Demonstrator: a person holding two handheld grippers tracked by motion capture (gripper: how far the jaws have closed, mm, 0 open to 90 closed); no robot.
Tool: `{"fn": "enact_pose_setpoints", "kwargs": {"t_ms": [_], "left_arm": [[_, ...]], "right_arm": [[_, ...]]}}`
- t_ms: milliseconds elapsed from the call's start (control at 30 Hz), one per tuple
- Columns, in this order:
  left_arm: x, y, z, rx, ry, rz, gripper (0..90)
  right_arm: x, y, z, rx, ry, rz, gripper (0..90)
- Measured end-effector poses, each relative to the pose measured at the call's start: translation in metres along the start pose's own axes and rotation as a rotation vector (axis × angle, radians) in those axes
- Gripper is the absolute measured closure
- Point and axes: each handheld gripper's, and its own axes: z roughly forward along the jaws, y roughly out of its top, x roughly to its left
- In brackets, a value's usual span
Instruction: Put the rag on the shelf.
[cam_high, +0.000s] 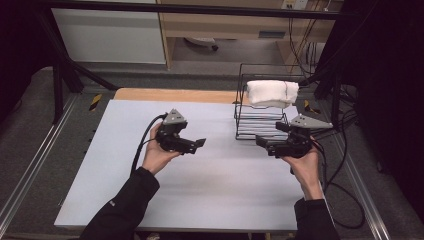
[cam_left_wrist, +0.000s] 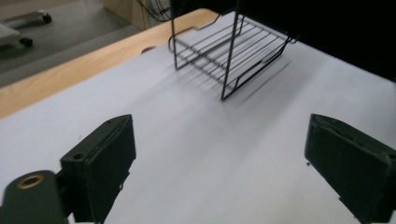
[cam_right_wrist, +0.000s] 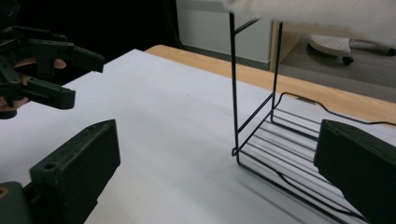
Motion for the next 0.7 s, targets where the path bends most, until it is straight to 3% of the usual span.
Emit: {"fn": "enact_pose_setpoints", "kwargs": {"t_ms": [133, 300, 567, 700], "left_arm": [[0.01, -0.028, -0.014, 0.012, 0.013, -0.017, 7.7], [0.019, -0.06, -0.031, 0.018, 0.027, -0.03, 7.6], [0.033, -0.102, -0.058, 0.012, 0.053, -0.067, 8.0], [0.04, -0.121, -0.067, 0.033, 0.067, -0.076, 8.1]], "right_arm": [[0.002, -0.011, 0.003, 0.021, 0.014, -0.019, 0.5], [0.003, -0.026, 0.005, 0.02, 0.032, -0.009, 0.5], [0.001, -0.06, 0.008, 0.063, 0.053, -0.002, 0.4], [-0.001, -0.079, 0.009, 0.101, 0.066, 0.004, 0.4]]}}
